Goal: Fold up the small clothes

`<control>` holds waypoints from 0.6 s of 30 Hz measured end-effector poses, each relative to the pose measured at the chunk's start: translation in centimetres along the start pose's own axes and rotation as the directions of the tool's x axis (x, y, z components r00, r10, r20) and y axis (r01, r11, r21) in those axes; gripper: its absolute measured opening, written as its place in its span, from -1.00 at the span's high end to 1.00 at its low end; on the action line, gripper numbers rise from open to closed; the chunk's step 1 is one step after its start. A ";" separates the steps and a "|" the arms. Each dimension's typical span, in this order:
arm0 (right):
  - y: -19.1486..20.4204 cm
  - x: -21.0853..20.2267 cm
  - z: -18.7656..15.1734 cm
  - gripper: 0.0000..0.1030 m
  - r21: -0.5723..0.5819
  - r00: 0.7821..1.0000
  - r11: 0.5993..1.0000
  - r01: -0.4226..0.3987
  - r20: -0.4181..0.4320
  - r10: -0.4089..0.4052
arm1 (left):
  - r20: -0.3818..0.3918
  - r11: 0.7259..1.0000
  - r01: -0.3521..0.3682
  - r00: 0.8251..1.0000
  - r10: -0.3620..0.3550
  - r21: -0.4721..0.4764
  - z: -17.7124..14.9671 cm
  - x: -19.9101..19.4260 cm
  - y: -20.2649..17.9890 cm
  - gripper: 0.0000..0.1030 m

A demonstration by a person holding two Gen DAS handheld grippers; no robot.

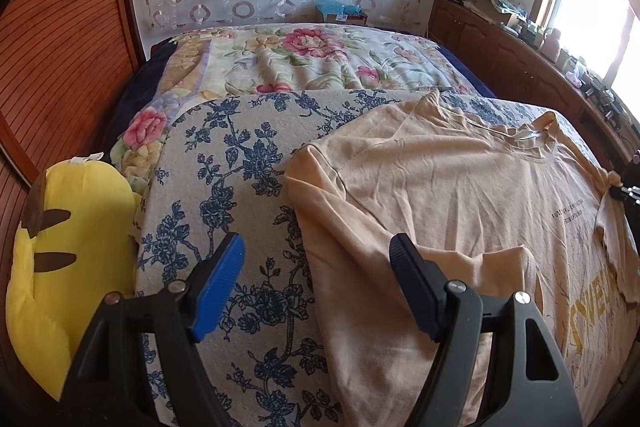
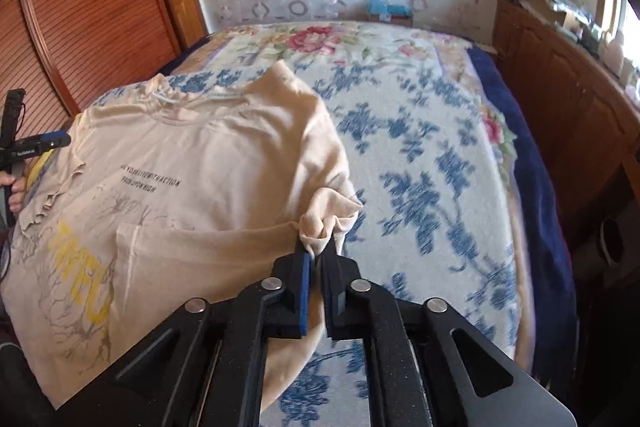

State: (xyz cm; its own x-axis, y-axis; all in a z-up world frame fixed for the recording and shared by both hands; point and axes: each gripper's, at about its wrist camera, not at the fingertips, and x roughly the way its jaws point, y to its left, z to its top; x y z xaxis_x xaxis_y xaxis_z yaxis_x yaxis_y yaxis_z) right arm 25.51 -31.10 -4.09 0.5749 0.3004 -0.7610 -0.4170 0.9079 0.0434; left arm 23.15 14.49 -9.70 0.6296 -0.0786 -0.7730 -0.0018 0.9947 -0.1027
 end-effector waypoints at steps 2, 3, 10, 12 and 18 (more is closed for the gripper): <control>-1.3 -1.1 0.4 0.98 0.015 0.996 0.997 0.078 0.033 -0.078 | -0.001 1.000 0.001 1.000 -0.001 0.002 0.1 0.1 0.0 -0.46; -2.2 -1.5 0.6 0.98 0.033 0.994 0.994 0.101 0.038 -0.102 | -0.002 1.000 0.001 1.000 -0.001 0.005 0.1 0.2 0.1 -0.46; -3.9 -1.2 0.6 0.98 0.039 0.993 0.992 0.117 0.016 -0.118 | -0.013 1.000 0.026 1.000 -0.026 0.002 0.2 0.7 0.6 -0.12; -3.8 -0.7 0.5 0.98 0.034 0.994 0.993 0.110 0.007 -0.111 | -0.022 0.999 0.038 0.999 -0.038 0.002 0.3 1.0 0.6 0.10; -3.9 0.3 0.7 0.97 0.059 0.997 0.995 0.082 -0.001 -0.083 | -0.030 1.000 0.018 0.999 -0.018 0.014 1.1 1.7 0.8 0.14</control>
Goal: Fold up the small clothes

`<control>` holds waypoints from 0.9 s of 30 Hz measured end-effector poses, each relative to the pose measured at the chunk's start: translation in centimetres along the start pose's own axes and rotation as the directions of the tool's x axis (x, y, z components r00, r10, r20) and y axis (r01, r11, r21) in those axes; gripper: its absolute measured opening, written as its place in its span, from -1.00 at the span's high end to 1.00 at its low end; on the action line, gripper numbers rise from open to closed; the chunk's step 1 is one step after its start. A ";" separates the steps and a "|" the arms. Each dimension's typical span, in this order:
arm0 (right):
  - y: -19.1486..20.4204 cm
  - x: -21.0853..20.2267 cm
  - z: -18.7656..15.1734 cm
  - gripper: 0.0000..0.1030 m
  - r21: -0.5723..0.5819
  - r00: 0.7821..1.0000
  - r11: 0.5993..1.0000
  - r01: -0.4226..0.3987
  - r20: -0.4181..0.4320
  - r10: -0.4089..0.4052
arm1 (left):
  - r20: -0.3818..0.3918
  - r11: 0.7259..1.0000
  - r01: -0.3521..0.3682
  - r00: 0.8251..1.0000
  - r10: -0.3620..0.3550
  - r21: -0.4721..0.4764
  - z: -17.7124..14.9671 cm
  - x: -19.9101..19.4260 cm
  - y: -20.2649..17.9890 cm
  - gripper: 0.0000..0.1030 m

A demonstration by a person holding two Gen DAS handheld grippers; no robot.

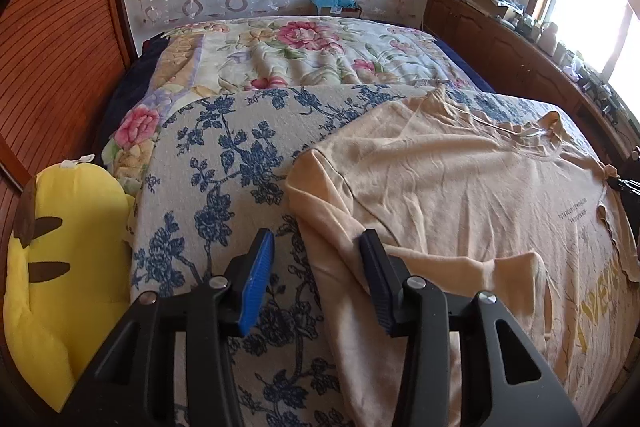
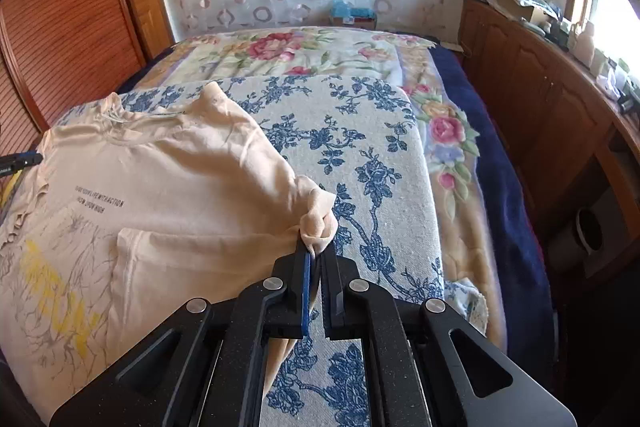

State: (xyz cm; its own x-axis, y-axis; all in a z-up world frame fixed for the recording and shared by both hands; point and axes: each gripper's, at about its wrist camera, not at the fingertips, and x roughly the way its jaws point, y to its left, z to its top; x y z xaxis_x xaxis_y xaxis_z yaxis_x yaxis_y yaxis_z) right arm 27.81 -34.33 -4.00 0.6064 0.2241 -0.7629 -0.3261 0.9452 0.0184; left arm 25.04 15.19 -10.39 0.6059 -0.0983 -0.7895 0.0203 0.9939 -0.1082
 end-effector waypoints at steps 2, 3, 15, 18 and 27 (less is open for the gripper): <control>0.1 0.3 0.1 0.94 -0.004 1.000 1.000 0.005 -0.005 -0.005 | -0.004 1.000 -0.004 1.000 0.004 0.002 0.5 0.3 0.1 0.14; 0.2 0.5 0.1 0.93 -0.007 1.000 1.000 0.007 -0.009 -0.008 | -0.006 1.000 -0.007 1.000 0.007 0.005 0.6 0.5 0.1 0.14; 0.0 1.9 1.2 0.42 0.004 0.999 1.000 0.024 -0.028 -0.024 | 0.003 0.999 -0.033 0.999 0.033 0.041 1.3 1.3 -0.6 0.14; 0.1 2.0 1.2 0.42 0.005 1.000 1.000 0.022 -0.022 -0.022 | 0.010 0.998 -0.019 1.000 0.018 0.052 1.4 1.3 -0.7 0.62; 3.2 0.8 1.7 0.94 -0.076 0.999 0.997 -0.020 0.031 0.023 | 0.108 0.993 0.031 0.993 -0.044 0.114 0.0 -4.0 -4.4 0.98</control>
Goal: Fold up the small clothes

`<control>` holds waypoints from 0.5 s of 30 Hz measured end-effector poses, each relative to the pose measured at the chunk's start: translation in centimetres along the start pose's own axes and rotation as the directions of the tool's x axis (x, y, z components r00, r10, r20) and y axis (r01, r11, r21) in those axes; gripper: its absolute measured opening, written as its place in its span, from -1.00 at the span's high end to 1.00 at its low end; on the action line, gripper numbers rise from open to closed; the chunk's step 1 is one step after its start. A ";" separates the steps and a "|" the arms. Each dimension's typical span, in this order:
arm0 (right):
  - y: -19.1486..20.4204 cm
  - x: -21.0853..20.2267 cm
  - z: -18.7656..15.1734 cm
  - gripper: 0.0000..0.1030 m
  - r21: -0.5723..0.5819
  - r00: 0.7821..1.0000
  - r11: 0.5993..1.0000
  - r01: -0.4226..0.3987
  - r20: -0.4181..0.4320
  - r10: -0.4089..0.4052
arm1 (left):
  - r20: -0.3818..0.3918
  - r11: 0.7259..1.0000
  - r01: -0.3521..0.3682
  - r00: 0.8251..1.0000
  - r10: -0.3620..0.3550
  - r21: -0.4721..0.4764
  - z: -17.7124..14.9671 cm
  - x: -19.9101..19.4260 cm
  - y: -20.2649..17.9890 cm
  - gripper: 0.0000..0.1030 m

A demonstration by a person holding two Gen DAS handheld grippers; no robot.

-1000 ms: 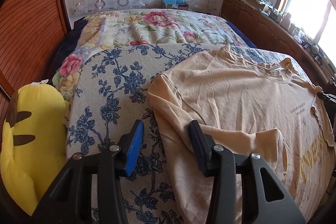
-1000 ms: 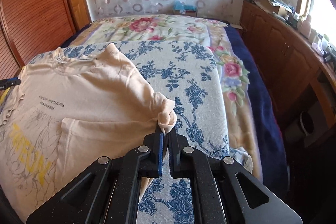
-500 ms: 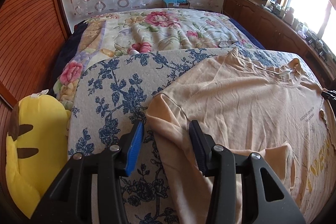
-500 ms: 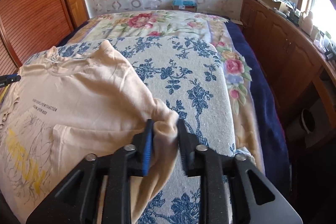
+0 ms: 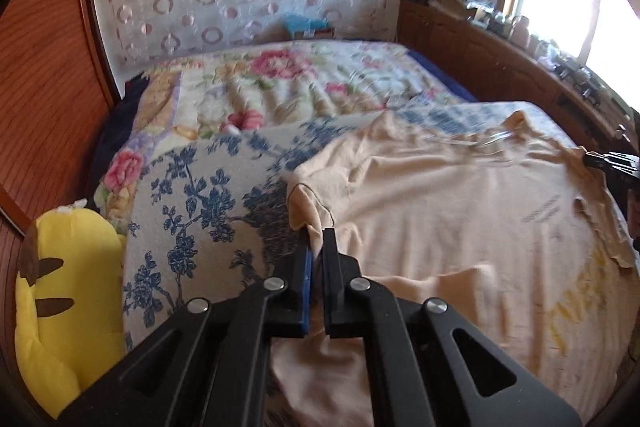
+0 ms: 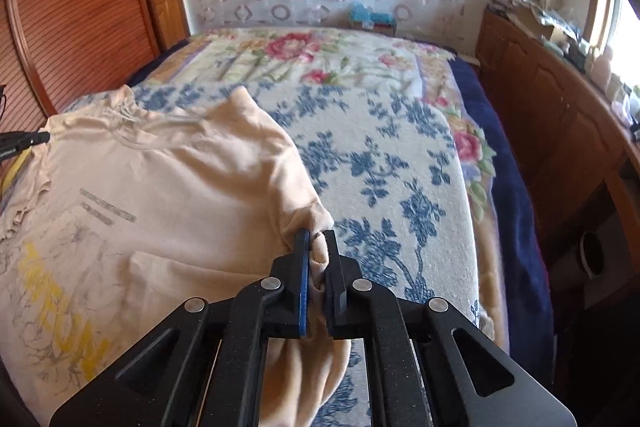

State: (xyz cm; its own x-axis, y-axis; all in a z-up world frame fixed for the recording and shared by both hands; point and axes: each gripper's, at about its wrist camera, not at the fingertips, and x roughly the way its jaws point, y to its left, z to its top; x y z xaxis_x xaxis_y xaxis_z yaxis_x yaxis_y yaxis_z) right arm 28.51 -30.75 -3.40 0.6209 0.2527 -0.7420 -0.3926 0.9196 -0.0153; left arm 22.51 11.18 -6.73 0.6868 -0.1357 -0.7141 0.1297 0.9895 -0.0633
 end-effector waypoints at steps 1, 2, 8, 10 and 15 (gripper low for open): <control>0.3 -0.6 0.1 0.94 0.001 1.000 1.000 -0.005 0.022 0.005 | 0.026 1.000 0.012 1.000 -0.012 0.005 -0.2 -1.5 -0.7 0.98; 0.7 -1.7 0.3 0.94 0.000 0.998 1.000 -0.004 0.057 0.004 | 0.044 1.000 0.018 0.999 -0.019 0.009 -0.4 -2.6 -1.1 0.98; 3.1 -8.5 -0.4 0.94 -0.022 0.980 0.999 -0.027 0.197 0.031 | 0.162 0.998 0.048 0.985 -0.052 0.032 -4.0 -11.4 -3.6 0.98; 3.7 -10.8 -1.3 0.94 -0.023 0.973 0.999 -0.037 0.227 0.042 | 0.179 0.998 0.048 0.983 -0.052 0.029 -5.7 -13.5 -3.8 0.98; 4.6 -16.7 -5.8 0.94 -0.016 0.957 0.998 -0.061 0.285 0.063 | 0.207 0.999 0.033 0.978 -0.030 -0.010 -10.6 -18.8 -3.3 0.98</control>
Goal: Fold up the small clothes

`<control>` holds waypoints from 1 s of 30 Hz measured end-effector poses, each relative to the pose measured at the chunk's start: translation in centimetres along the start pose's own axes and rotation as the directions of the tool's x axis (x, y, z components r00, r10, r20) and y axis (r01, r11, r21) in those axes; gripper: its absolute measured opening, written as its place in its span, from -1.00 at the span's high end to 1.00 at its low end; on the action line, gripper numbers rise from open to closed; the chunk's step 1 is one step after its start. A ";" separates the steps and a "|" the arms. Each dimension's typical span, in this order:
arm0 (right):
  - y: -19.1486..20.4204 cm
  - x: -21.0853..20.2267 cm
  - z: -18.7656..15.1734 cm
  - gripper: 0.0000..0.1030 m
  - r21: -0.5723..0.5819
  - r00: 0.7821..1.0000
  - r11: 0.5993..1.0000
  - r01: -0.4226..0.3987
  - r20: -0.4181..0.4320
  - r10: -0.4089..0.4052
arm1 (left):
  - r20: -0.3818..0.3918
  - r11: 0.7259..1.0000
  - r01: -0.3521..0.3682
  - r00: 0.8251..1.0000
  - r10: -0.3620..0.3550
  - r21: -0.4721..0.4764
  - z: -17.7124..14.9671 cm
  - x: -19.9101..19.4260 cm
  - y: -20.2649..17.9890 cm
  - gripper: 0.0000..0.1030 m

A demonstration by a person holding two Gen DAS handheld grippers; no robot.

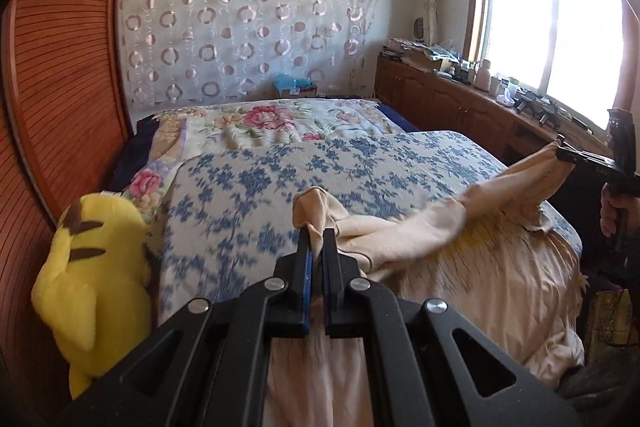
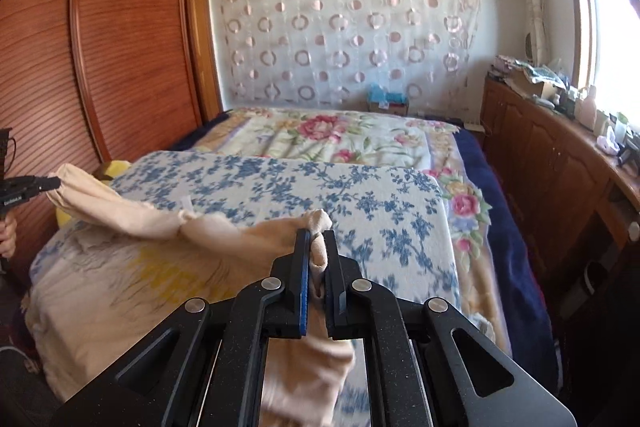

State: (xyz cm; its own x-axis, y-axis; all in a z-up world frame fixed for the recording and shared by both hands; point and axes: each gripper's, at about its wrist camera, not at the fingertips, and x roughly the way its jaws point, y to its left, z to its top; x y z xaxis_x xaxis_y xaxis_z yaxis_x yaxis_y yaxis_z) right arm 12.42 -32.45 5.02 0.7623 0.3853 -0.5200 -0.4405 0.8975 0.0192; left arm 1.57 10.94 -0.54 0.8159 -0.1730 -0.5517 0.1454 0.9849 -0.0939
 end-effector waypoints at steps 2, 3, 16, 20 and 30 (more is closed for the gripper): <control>0.3 -2.8 -1.5 0.94 0.020 1.000 1.000 -0.019 0.008 0.019 | -0.019 1.000 -0.009 1.000 0.009 -0.016 -1.5 -1.8 0.1 0.98; 0.5 -3.9 -2.1 0.94 0.030 1.000 0.999 -0.030 0.001 0.030 | -0.027 1.000 -0.013 1.000 0.013 -0.022 -2.5 -3.1 0.1 0.98; 2.3 -7.6 -8.3 0.94 0.022 0.977 0.999 -0.039 -0.207 0.043 | -0.159 0.992 -0.076 0.986 0.059 -0.103 -8.9 -5.0 1.6 0.97; 1.9 -6.6 -9.1 0.91 0.013 0.971 1.000 -0.014 -0.239 0.017 | -0.173 0.994 -0.069 0.984 0.053 -0.090 -8.6 -4.5 1.0 0.92; 1.8 -5.9 -8.0 -0.06 -0.032 0.981 0.997 0.069 -0.181 -0.074 | -0.157 0.996 -0.067 0.986 0.056 -0.062 -6.1 -2.9 1.9 -0.14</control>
State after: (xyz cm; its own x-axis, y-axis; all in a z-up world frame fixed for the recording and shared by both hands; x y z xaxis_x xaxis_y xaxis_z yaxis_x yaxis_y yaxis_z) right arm 3.35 -34.81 1.27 0.6942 0.2724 -0.6663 -0.4016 0.9147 -0.0445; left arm -3.89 13.31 -4.20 0.7246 -0.1145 -0.6796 0.0557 0.9926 -0.1079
